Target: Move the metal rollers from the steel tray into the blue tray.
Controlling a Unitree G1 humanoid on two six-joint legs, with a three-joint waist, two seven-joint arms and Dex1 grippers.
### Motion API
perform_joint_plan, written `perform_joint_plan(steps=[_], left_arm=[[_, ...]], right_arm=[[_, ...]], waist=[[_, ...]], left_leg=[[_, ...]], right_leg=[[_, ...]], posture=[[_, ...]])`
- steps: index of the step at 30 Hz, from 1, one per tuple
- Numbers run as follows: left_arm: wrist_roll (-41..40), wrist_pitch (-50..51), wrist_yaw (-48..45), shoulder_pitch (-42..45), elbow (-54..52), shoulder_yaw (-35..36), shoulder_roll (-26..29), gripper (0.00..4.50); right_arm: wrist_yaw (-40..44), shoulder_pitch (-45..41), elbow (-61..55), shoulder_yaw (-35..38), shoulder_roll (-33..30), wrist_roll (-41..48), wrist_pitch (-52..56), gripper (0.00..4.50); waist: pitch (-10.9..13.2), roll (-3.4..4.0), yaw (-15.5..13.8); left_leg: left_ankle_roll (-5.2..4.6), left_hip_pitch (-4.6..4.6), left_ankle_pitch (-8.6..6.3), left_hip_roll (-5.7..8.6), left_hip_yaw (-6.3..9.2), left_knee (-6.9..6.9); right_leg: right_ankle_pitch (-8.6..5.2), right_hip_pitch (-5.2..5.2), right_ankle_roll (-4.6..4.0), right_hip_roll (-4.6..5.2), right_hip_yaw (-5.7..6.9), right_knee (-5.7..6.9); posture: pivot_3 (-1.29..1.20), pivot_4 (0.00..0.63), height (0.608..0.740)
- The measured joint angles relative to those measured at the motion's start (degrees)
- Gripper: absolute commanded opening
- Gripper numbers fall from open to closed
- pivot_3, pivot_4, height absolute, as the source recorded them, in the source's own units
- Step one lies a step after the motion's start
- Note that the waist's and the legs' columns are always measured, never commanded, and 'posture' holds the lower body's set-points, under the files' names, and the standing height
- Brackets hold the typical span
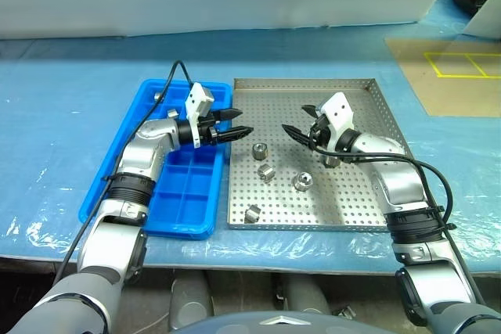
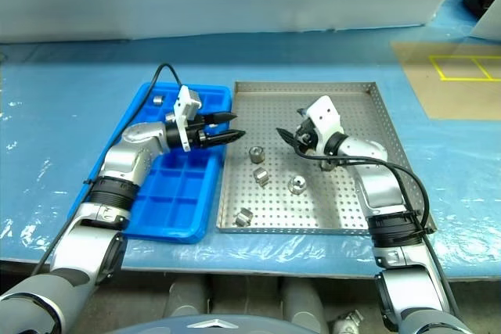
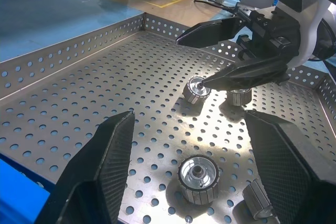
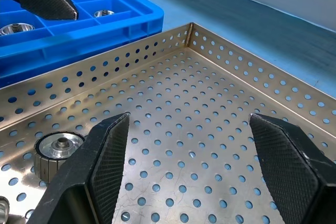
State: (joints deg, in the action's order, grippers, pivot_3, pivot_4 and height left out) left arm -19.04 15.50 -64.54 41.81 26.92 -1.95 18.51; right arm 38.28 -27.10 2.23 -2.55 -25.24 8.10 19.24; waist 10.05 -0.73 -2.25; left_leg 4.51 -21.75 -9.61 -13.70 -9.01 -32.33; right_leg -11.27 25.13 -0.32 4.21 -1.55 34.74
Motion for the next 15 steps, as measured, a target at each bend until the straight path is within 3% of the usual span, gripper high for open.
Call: perform_joint_plan(steps=[15], left_arm=[[-0.01, 0.00, 0.10, 0.00, 0.00, -0.08, -0.23, 3.52]], right_arm=[[-0.74, 0.00, 0.00, 0.00, 0.18, -0.14, -0.03, 3.74]], waist=[[0.00, 0.00, 0.01]], left_leg=[[0.00, 0.00, 0.00, 0.00, 0.00, 0.00]], right_leg=[[0.00, 0.00, 0.00, 0.00, 0.00, 0.00]], posture=[[-0.19, 0.150, 0.740]])
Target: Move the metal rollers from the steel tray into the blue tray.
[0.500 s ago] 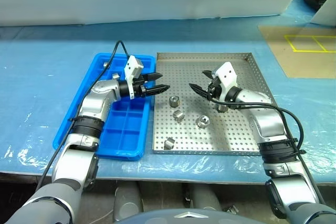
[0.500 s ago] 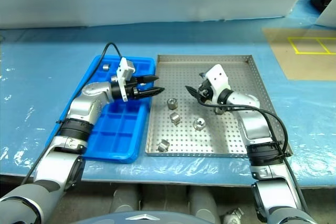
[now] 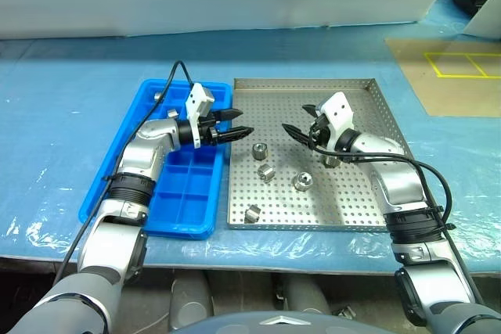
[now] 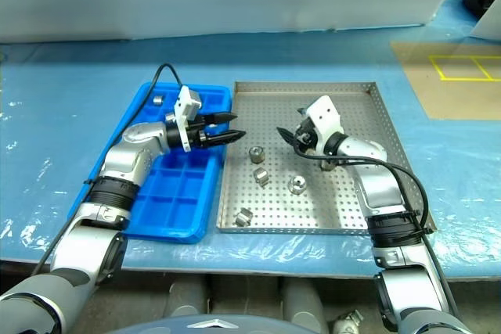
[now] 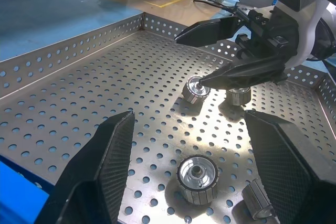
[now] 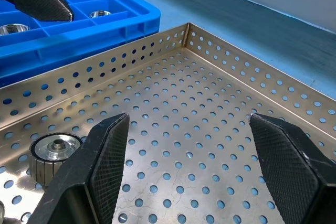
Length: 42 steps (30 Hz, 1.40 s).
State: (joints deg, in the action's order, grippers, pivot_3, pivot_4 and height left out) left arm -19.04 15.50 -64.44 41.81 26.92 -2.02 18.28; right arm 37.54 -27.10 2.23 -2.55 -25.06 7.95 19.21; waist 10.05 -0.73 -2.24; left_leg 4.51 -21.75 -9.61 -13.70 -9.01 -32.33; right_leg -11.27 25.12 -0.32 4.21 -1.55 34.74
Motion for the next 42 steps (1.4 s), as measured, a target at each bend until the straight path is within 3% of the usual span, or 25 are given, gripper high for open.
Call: perform_joint_plan(steps=[6, 14, 21, 31, 38, 42], left_arm=[[0.18, -3.89, 5.23, 6.92, 8.84, 2.58, -2.25, 3.52], [5.24, -14.31, -1.64, 22.77, 27.33, 0.01, -6.52, 3.52], [11.55, -21.43, -4.98, 26.16, 39.10, -2.80, -11.02, 3.52], [19.44, -24.53, 7.85, 30.22, 48.35, -3.11, -19.02, 3.52], [26.14, -23.55, 20.15, 30.17, 51.26, -4.92, -20.73, 3.52], [28.03, -22.96, 22.44, 29.93, 51.56, -4.92, -22.17, 3.52]], right_arm=[[1.21, 0.01, -0.02, 0.13, -1.43, 0.12, 0.17, 3.74], [1.94, 0.80, -2.21, 7.03, -8.53, 2.36, 2.43, 3.74], [-0.78, 9.10, -11.15, 10.82, -9.18, 3.68, 6.32, 3.74], [-6.52, 17.62, -22.10, 14.87, -9.03, 4.63, 11.01, 3.74], [-10.25, 21.94, -26.77, 17.07, -8.30, 5.11, 13.27, 3.74], [-11.73, 23.58, -28.48, 17.70, -8.09, 5.31, 13.81, 3.74]], waist=[[0.00, -0.01, -0.07], [0.00, -0.01, 0.14], [0.00, -0.01, 1.55], [0.00, 0.00, 3.58], [-0.02, 0.02, 6.22], [-0.03, 0.05, 7.31]], left_leg=[[0.01, -0.04, 0.01, 0.01, 0.01, -0.08], [-0.15, 0.02, -0.08, 0.09, 0.00, -0.09], [-0.19, 0.03, -0.11, 0.10, -0.01, -0.12], [-0.61, 0.06, -0.36, 0.13, -0.02, -0.52], [-0.93, -0.14, -0.55, 0.16, -0.03, -0.65], [-1.14, -0.35, -0.68, 0.21, -0.09, -0.65]], right_leg=[[0.01, -0.03, 0.01, 0.00, -0.01, 0.02], [0.02, -0.13, 0.02, 0.00, -0.11, -0.08], [0.02, -0.14, 0.04, -0.01, -0.16, -0.11], [0.05, -0.37, 0.13, 0.04, -0.17, -0.18], [0.10, -0.37, 0.25, 0.04, -0.11, -0.46], [0.32, -0.40, 0.49, 0.07, -0.06, -1.02]], posture=[[-0.23, 0.150, 0.740], [-0.34, 0.150, 0.740], [-0.47, 0.150, 0.740], [-0.60, 0.150, 0.740], [-0.66, 0.150, 0.740], [-0.67, 0.150, 0.740]])
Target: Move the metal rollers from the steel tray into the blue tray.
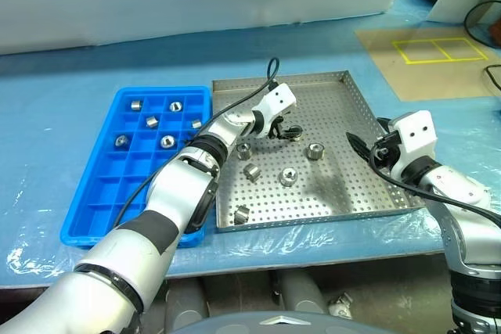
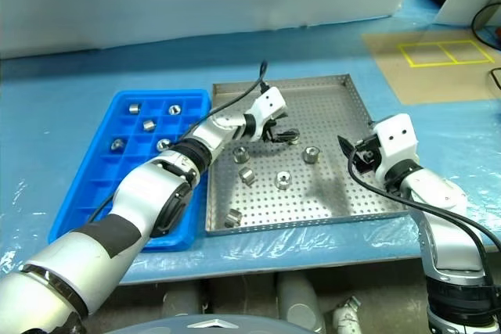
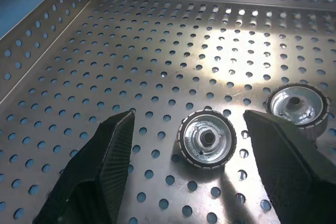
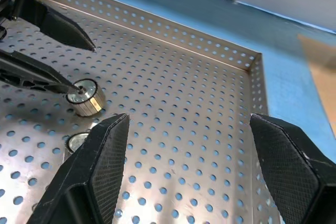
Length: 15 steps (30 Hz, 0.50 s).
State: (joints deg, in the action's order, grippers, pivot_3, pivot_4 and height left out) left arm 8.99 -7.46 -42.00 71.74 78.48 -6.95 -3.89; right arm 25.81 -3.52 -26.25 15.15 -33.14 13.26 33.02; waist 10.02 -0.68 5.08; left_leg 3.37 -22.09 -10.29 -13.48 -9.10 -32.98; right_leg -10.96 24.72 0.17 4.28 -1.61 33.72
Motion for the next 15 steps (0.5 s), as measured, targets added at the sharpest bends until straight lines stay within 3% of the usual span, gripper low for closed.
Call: perform_joint_plan(steps=[15], left_arm=[[5.62, 3.73, 6.55, -2.48, 0.22, -0.92, -1.02, 3.52]], right_arm=[[-3.41, 2.05, -1.59, 0.00, 0.18, -0.11, 0.45, 3.74]], waist=[[-0.02, 0.04, 4.19]], left_leg=[[-0.36, -0.02, -0.21, 0.17, -0.23, -0.13]], right_leg=[[0.01, -0.09, 0.02, 0.16, -0.06, -0.29]], posture=[[-0.69, 0.150, 0.740]])
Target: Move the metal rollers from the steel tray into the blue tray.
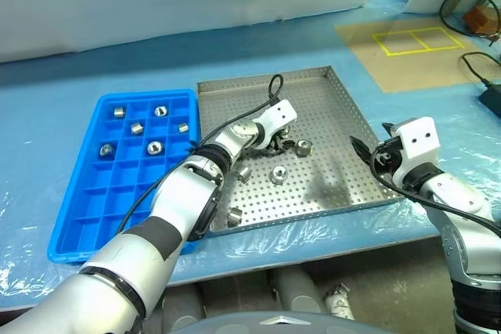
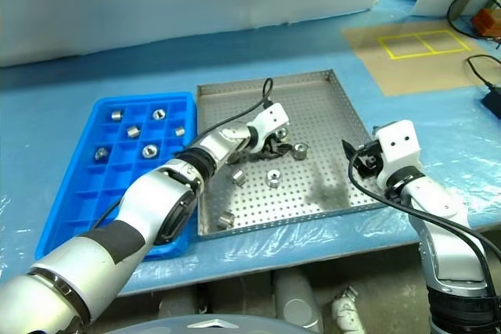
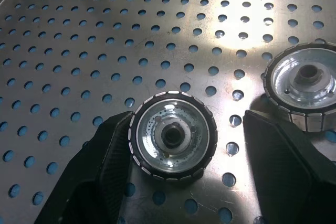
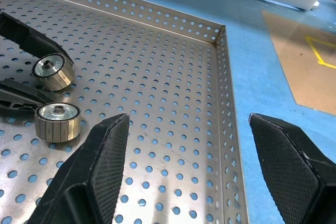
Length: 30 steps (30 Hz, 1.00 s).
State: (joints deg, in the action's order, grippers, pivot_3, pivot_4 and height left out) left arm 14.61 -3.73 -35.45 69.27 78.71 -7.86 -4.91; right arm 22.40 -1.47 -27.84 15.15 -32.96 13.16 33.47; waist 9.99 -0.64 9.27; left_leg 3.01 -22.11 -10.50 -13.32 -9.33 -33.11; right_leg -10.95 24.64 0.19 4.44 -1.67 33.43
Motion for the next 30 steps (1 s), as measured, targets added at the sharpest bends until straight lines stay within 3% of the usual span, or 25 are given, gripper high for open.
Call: perform_joint_plan(steps=[3, 9, 20, 30], left_arm=[[0.02, 0.77, 0.07, 0.00, -0.09, 0.55, 0.10, 3.34], [0.25, 1.19, 0.01, -0.01, -0.17, 0.66, 0.01, 1.73], [-0.04, 1.21, -1.16, 0.01, -0.33, 1.48, 1.93, 1.73], [-8.73, -1.58, -18.17, 4.89, -3.73, 8.81, 11.53, 1.73]], right_arm=[[-0.34, 0.00, 0.00, -0.01, 0.00, -0.26, -0.03, 3.76], [-1.11, -0.06, 0.00, -0.07, 0.50, -0.29, -0.04, 3.77], [-1.24, -1.75, 0.32, -1.43, 1.14, -0.48, -0.32, 3.77], [-0.05, -5.35, 4.11, -2.81, 1.16, -0.62, -1.40, 3.77]], waist=[[-0.01, 0.02, 0.68], [-0.02, 0.04, 2.09], [-0.04, 0.07, 4.16], [-0.02, 0.07, 3.98]], left_leg=[[-0.03, 0.00, -0.02, 0.10, 0.01, -0.01], [-0.36, -0.14, -0.20, 0.57, 0.01, -0.12], [-0.92, -0.21, -0.32, 0.67, 0.01, -0.19], [-0.92, -0.18, -0.31, 0.67, 0.00, -0.09]], right_leg=[[0.00, -0.05, 0.01, 0.13, 0.04, 0.00], [-0.01, -0.09, 0.05, 0.65, 0.07, -0.13], [0.00, -0.39, 0.05, 0.85, 0.22, -0.62], [0.01, -0.36, 0.04, 0.87, 0.24, -0.62]], posture=[[-0.69, 0.150, 0.740], [-0.69, 0.150, 0.740], [-0.65, 0.150, 0.740], [-0.55, 0.150, 0.740]])
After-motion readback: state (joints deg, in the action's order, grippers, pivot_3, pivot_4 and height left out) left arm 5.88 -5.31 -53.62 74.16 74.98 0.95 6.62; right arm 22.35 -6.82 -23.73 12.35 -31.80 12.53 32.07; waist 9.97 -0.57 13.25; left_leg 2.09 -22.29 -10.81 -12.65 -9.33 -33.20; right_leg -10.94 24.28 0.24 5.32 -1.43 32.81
